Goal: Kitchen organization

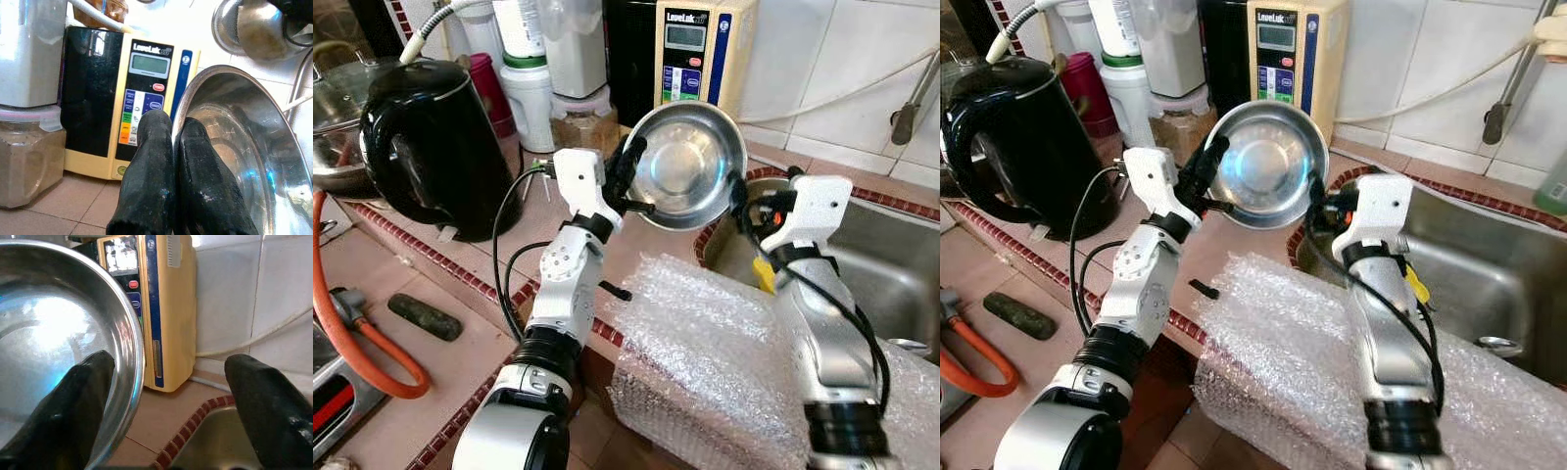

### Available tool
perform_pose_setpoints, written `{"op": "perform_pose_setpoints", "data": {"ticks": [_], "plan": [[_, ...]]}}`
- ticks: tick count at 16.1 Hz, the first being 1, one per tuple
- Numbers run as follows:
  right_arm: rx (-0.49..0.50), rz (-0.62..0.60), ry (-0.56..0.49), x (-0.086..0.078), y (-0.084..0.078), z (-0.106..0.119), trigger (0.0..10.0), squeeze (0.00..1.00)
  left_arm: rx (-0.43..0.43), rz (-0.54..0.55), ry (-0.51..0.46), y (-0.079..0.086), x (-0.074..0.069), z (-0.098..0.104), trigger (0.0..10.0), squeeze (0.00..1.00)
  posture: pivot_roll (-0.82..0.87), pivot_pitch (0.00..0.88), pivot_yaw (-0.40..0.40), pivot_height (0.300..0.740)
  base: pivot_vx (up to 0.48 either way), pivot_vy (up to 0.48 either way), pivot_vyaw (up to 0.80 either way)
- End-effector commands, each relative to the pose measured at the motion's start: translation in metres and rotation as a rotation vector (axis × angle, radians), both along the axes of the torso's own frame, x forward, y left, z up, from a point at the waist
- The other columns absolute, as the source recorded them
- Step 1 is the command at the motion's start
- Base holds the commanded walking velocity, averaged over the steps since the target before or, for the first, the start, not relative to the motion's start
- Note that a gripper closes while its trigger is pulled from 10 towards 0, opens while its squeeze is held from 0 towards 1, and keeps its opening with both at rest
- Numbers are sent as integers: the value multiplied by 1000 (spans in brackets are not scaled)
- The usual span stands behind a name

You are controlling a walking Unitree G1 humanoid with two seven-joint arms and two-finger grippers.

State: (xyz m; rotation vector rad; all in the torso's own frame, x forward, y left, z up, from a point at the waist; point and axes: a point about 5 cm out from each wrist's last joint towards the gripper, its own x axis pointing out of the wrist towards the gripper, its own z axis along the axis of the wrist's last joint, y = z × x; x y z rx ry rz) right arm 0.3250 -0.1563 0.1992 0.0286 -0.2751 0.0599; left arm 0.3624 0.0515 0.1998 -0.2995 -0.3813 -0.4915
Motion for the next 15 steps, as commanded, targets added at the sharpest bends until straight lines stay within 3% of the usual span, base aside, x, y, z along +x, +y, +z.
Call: {"op": "perform_pose_setpoints", "data": {"ticks": [1, 7, 15], "plan": [[22, 12, -9, 3, 3, 3, 0, 0, -35, -30, -2, -8, -4, 1, 0, 0, -55, 0, 59, 740, 0, 0, 0], [100, 92, 4, 7, 19, 3, 0, 0, -31, -47, -8, -11, -5, 1, 0, 0, -57, 0, 58, 740, 0, 0, 0], [176, 63, 29, 5, 9, -2, 0, 0, -23, -63, -11, -12, -6, 1, 0, 0, -62, 0, 68, 740, 0, 0, 0]]}}
